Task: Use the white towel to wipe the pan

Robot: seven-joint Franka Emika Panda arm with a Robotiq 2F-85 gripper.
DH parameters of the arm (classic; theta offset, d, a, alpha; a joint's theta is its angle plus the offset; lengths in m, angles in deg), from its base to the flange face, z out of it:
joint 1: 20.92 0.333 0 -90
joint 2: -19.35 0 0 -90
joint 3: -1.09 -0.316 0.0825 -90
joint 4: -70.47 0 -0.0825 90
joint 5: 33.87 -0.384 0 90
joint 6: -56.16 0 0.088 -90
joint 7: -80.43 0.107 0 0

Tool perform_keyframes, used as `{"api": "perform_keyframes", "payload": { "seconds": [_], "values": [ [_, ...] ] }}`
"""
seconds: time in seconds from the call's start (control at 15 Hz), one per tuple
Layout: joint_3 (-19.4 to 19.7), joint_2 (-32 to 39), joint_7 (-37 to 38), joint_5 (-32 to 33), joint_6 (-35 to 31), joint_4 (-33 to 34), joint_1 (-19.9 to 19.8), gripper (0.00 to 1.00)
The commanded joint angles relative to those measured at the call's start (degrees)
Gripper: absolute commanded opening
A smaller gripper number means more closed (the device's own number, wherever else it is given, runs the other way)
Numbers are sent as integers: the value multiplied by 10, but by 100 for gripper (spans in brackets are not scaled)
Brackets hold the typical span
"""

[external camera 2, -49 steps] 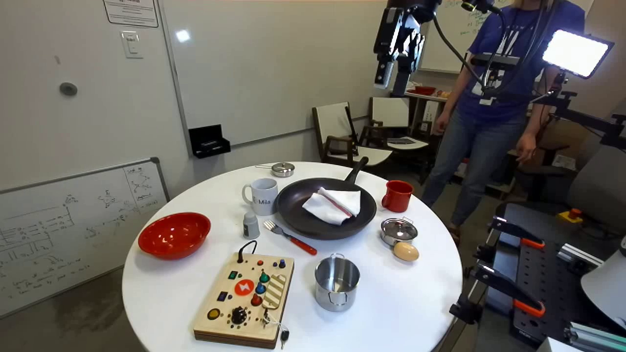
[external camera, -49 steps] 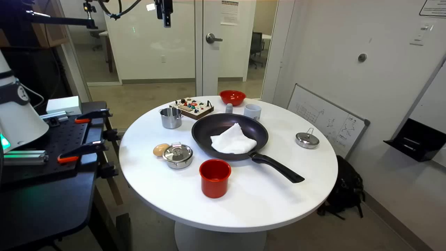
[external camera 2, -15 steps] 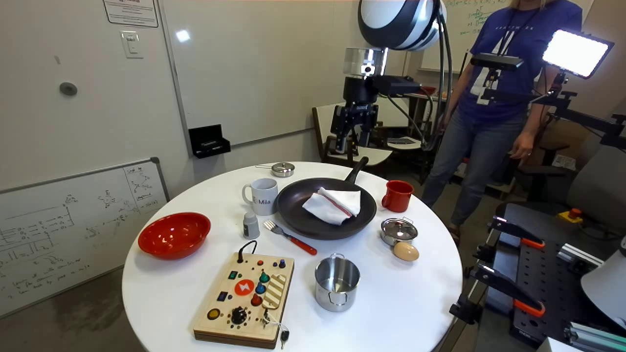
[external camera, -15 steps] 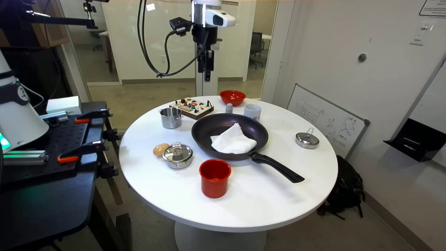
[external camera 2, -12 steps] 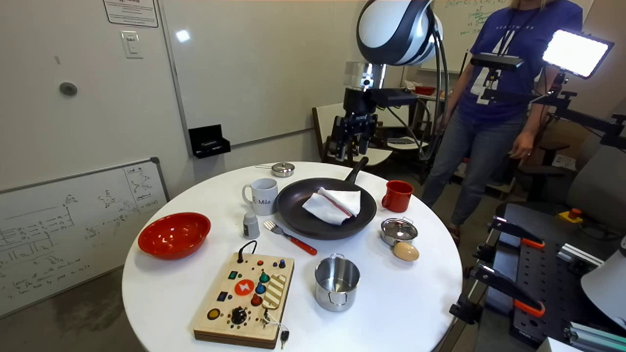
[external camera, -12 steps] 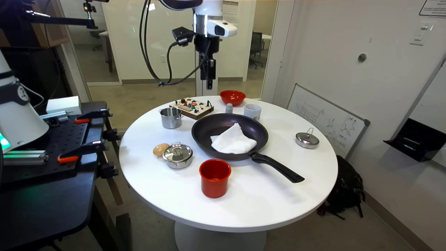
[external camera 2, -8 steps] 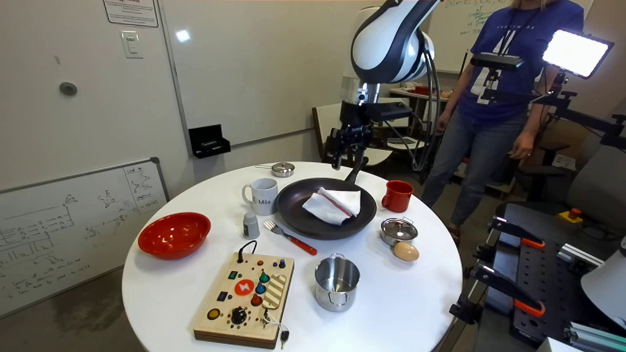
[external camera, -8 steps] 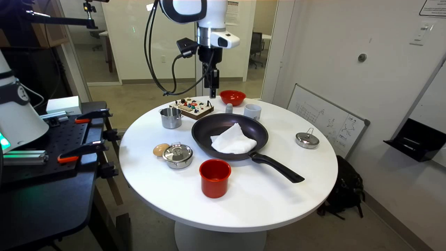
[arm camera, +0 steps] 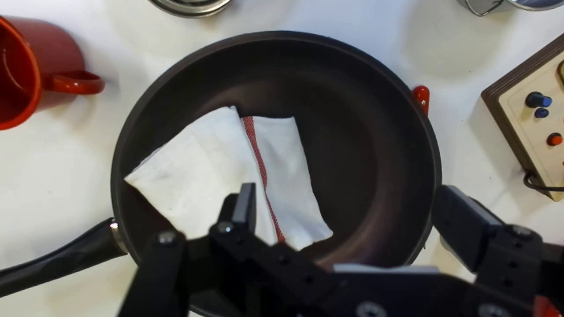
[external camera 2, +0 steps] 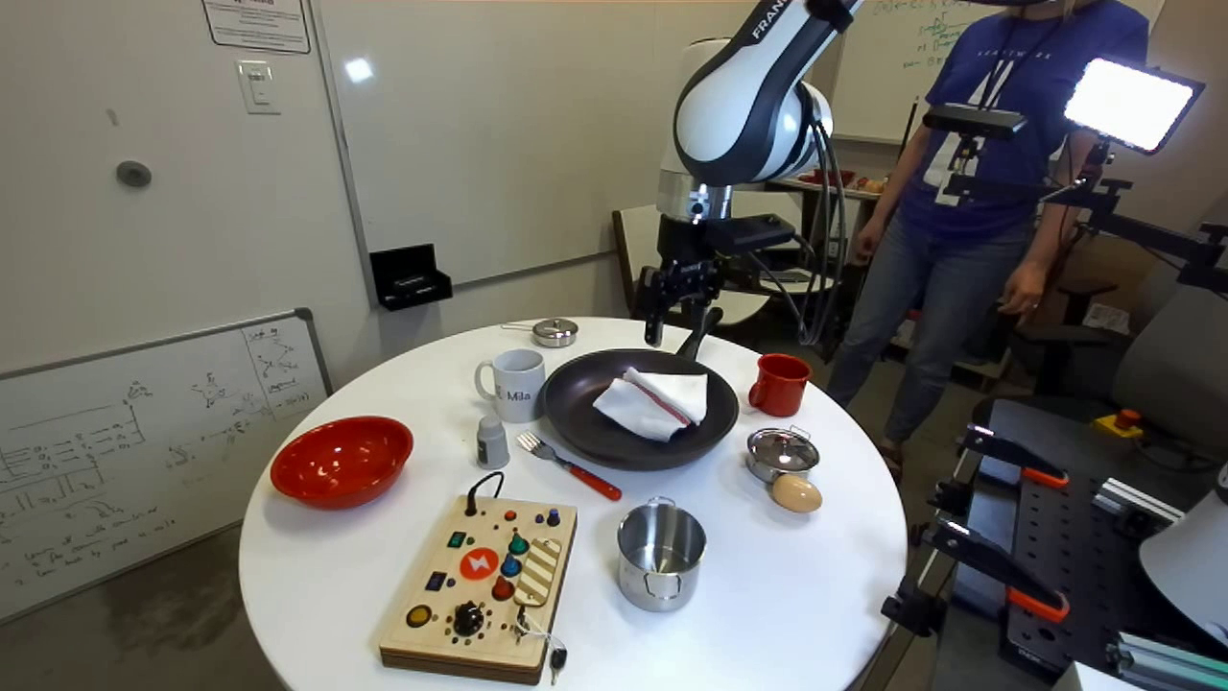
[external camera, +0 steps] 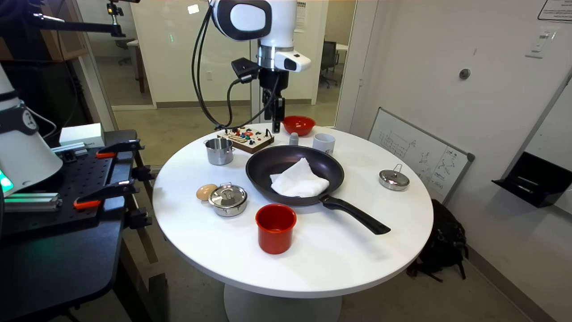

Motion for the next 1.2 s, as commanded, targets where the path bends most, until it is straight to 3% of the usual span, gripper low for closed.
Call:
{"api": "perform_keyframes", "payload": {
  "seconds": [0.0, 1.13],
  "values": [
    [5, 50, 6, 13, 16, 56, 4, 100],
    [-8, 210, -33, -4, 70, 215, -33, 100]
  ]
}}
